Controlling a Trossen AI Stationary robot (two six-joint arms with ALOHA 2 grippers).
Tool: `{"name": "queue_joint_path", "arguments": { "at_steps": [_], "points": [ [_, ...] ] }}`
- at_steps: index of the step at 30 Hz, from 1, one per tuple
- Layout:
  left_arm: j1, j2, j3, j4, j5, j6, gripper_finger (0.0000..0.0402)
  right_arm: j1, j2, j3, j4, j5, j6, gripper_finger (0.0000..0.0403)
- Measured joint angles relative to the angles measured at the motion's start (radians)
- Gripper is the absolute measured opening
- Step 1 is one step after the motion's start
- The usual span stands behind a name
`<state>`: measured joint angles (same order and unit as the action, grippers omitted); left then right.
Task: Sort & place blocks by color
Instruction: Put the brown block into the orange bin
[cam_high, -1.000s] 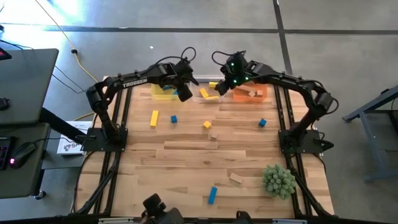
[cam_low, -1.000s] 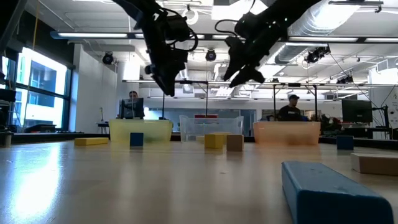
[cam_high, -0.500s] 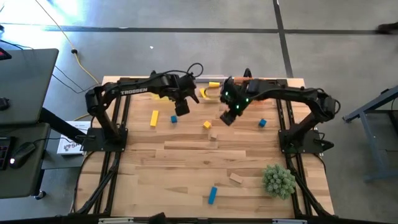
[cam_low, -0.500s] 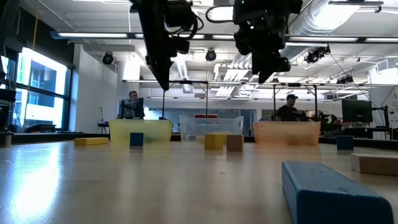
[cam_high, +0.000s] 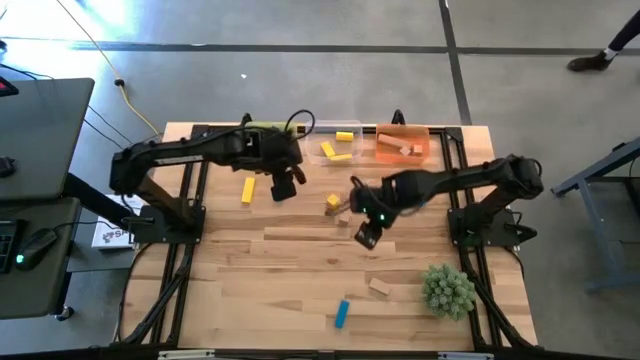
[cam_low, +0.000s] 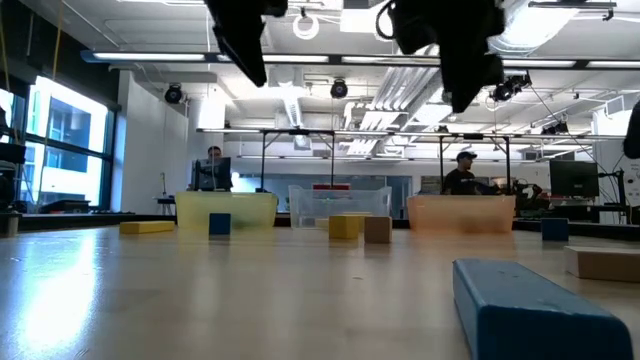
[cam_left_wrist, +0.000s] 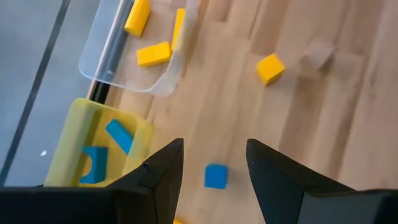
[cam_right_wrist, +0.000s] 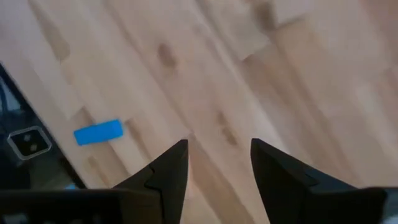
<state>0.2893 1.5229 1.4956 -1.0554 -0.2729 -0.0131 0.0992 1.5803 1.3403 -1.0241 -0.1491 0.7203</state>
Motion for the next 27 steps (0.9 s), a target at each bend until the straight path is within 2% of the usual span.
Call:
{"name": "queue_joint_path", "arguments": {
  "at_steps": [9,16,27],
  "points": [
    [-0.119,-0.024,0.000,-0.065,0.000,-0.114,0.0165,0.194,0.016,0.000,-0.004,0.080,0.159,0.0207],
    [-0.204,-0.023,0.000,-0.059,0.000,-0.154,0.0165,0.315,0.088,-0.002,0.006,0.095,0.162,0.0208],
    [-0.267,-0.022,0.000,-0.055,-0.004,-0.194,0.0165,0.446,0.216,-0.003,0.057,0.132,0.125,0.0208]
  ]
}}
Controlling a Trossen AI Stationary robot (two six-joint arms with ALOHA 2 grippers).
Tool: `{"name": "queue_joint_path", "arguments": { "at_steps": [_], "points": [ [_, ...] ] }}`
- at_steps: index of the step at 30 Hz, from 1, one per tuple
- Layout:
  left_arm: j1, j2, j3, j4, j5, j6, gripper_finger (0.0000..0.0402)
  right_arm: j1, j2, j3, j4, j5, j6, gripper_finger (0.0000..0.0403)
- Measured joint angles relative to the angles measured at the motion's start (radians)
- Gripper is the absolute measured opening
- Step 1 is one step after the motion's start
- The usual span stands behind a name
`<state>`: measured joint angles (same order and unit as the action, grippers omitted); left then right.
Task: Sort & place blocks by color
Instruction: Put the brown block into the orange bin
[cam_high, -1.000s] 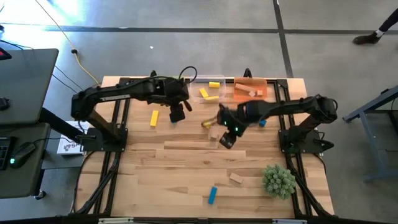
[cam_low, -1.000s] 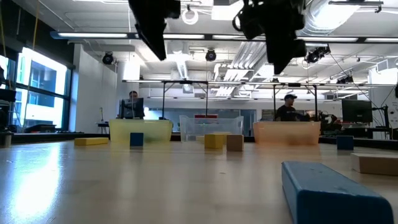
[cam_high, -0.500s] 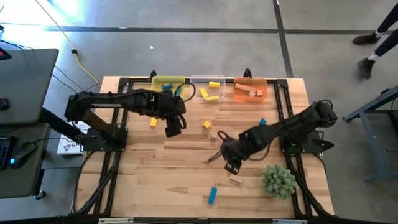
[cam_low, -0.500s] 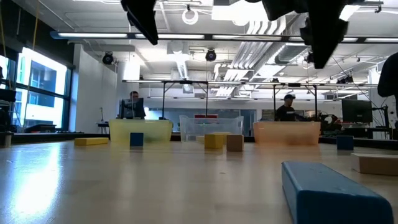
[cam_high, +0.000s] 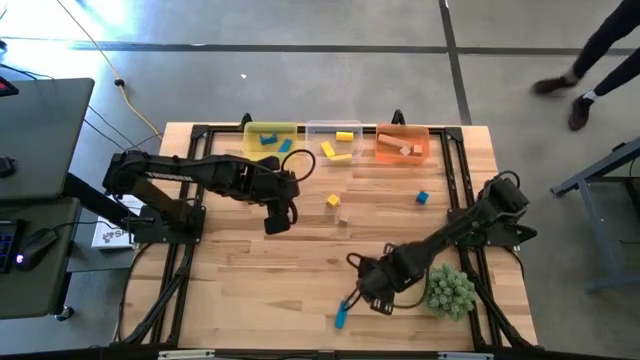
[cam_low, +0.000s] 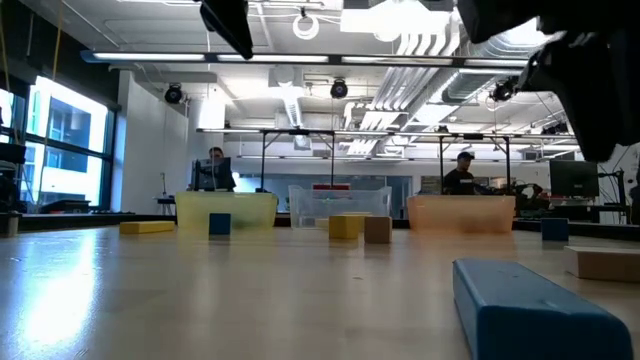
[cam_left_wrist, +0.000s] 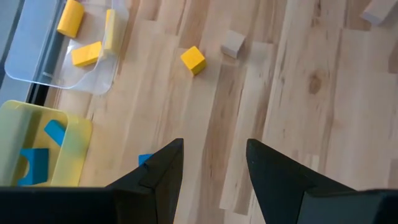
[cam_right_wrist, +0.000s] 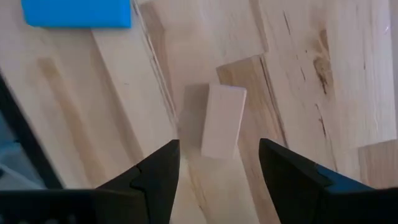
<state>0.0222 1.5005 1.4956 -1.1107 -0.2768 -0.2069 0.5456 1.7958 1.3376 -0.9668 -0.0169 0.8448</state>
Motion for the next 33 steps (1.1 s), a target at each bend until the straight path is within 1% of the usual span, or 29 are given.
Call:
{"name": "queue_joint_path", "arguments": {
  "at_steps": [6,10,14,20,28,31,33],
  "points": [
    [-0.021,0.000,0.000,-0.001,0.000,0.000,0.0165,0.028,0.062,0.000,0.019,0.087,-0.006,0.0208],
    [-0.036,0.001,0.000,-0.002,-0.009,0.000,0.0165,0.026,0.088,0.000,0.031,0.086,0.012,0.0208],
    [-0.052,0.001,0.000,-0.016,-0.050,-0.003,0.0165,0.026,0.107,0.000,0.041,0.074,0.013,0.0208],
    [-0.067,0.001,0.000,-0.050,-0.057,-0.018,0.0165,0.026,0.112,0.000,0.051,0.067,0.048,0.0208],
    [-0.072,0.001,0.000,-0.051,-0.072,-0.028,0.0165,0.026,0.125,0.000,0.042,0.071,0.046,0.0208],
    [-0.072,0.001,0.000,-0.051,-0.072,-0.028,0.0165,0.026,0.125,-0.022,0.059,0.072,0.058,0.0208],
    [-0.072,0.001,0.000,-0.051,-0.072,-0.027,0.0165,0.026,0.125,-0.049,0.072,0.053,0.072,0.0208]
  ]
}}
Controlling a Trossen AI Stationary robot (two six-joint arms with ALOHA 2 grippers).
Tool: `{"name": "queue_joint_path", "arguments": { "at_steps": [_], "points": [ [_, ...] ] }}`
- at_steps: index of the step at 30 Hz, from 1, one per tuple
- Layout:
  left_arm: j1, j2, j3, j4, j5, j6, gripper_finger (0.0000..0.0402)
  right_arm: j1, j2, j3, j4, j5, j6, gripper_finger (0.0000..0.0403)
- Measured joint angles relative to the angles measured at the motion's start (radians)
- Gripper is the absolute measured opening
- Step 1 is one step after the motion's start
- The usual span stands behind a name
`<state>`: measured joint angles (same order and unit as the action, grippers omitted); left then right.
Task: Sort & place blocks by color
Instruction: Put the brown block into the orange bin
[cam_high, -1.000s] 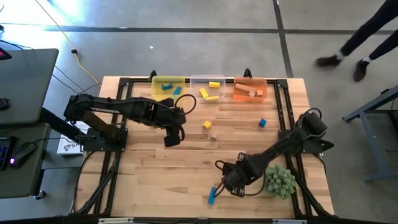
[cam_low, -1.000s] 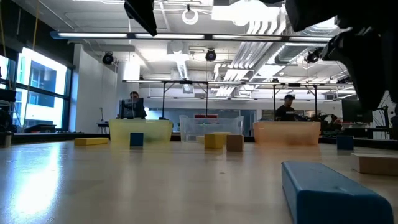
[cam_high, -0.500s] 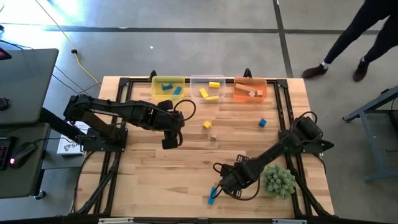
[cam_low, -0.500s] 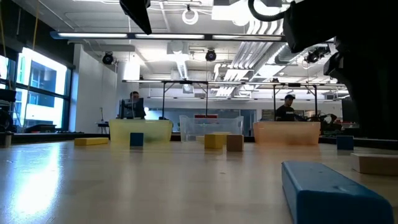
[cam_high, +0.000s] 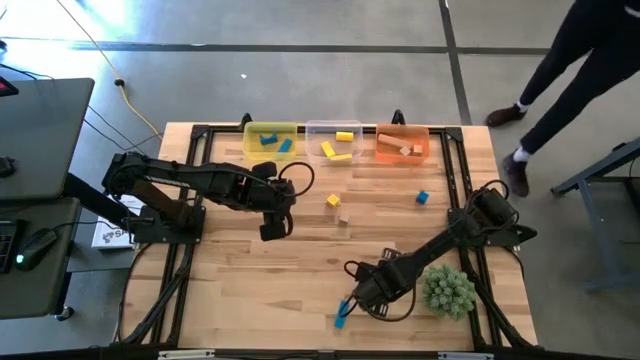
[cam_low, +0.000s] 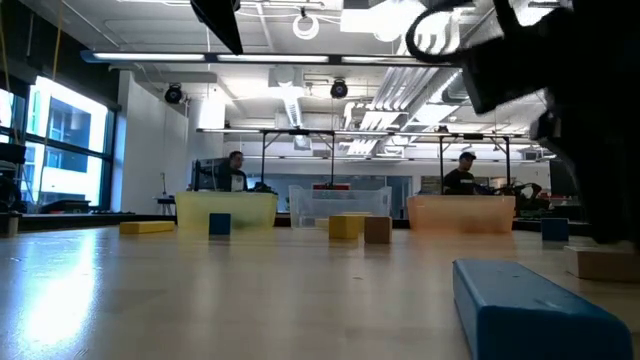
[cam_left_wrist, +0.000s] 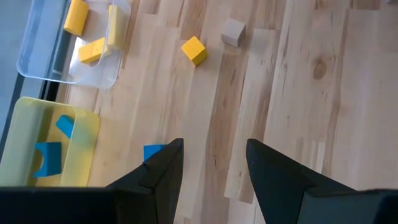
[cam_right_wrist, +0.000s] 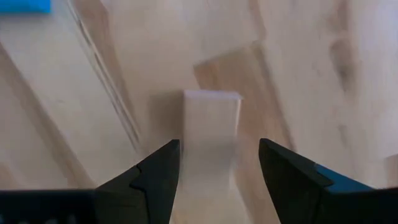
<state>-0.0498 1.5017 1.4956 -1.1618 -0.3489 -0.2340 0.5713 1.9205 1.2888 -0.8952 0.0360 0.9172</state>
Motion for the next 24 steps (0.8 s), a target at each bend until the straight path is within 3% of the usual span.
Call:
{"name": "queue_joint_path", "arguments": {
  "at_steps": [3,11,18,24],
  "points": [
    [0.000,0.000,0.000,0.000,0.000,0.000,0.0165,0.002,0.000,-0.044,0.066,-0.046,0.006,0.0208],
    [0.000,0.000,0.000,0.002,-0.003,0.000,0.0165,0.004,-0.005,-0.091,0.100,-0.052,0.025,0.0202],
    [0.015,0.000,0.000,0.005,-0.007,0.002,0.0165,-0.015,-0.006,-0.092,0.101,-0.067,0.021,0.0099],
    [0.047,0.000,0.000,0.006,-0.007,0.019,0.0165,-0.028,-0.012,-0.093,0.100,-0.075,-0.001,0.0096]
  ]
}}
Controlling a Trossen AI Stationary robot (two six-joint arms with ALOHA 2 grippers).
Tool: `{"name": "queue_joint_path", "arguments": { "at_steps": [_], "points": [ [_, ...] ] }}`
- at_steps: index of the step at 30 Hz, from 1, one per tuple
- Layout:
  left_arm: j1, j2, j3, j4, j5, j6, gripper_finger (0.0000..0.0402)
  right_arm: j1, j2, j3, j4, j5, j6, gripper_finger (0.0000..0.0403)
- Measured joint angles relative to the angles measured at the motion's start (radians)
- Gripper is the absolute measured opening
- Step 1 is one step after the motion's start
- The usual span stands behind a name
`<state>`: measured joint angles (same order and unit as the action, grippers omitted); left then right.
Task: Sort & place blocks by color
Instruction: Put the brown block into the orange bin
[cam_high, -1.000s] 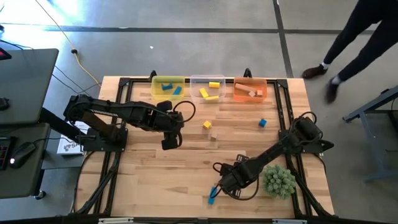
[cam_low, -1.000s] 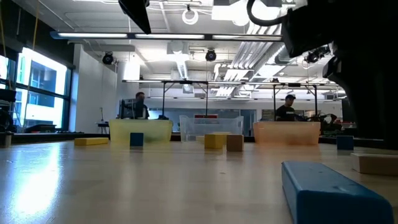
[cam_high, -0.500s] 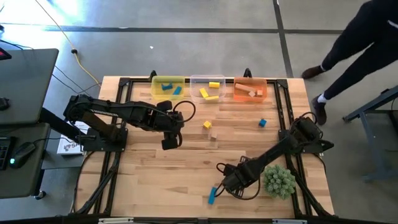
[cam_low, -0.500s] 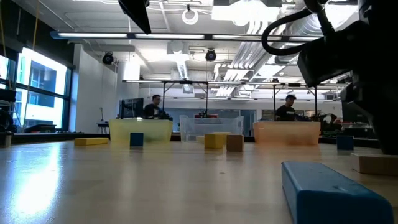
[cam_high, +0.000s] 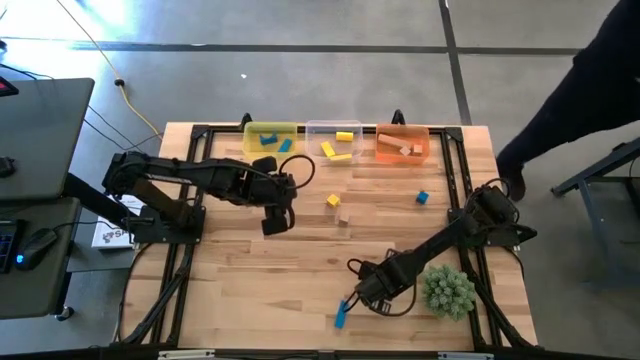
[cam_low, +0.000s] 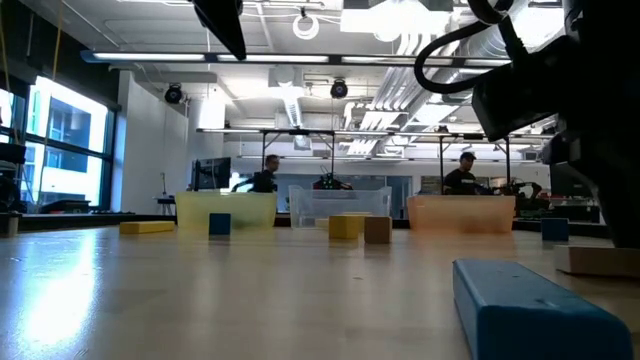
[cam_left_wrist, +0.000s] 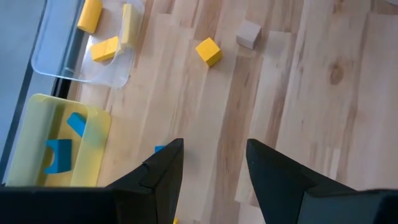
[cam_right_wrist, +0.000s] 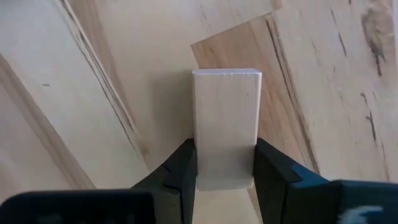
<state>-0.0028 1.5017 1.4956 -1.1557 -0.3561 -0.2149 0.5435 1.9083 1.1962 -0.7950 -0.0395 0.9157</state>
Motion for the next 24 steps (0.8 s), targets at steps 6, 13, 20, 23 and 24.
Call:
{"name": "queue_joint_path", "arguments": {
  "at_steps": [6,13,20,23,24],
  "points": [
    [0.037,0.000,0.000,0.000,-0.008,0.009,0.0165,-0.059,-0.040,-0.004,-0.051,0.055,-0.072,0.0096],
    [0.085,0.000,0.000,0.000,-0.024,0.009,0.0165,-0.188,-0.121,-0.003,-0.068,0.137,-0.217,0.0096],
    [0.146,0.000,0.000,0.001,-0.026,0.035,0.0165,-0.366,-0.199,-0.003,-0.068,0.196,-0.424,0.0096],
    [0.178,0.000,0.000,0.003,-0.026,0.040,0.0165,-0.454,-0.231,-0.003,-0.069,0.219,-0.520,0.0096],
    [0.189,0.000,0.000,0.004,-0.026,0.048,0.0165,-0.485,-0.243,-0.002,-0.068,0.229,-0.550,0.0096]
  ]
}}
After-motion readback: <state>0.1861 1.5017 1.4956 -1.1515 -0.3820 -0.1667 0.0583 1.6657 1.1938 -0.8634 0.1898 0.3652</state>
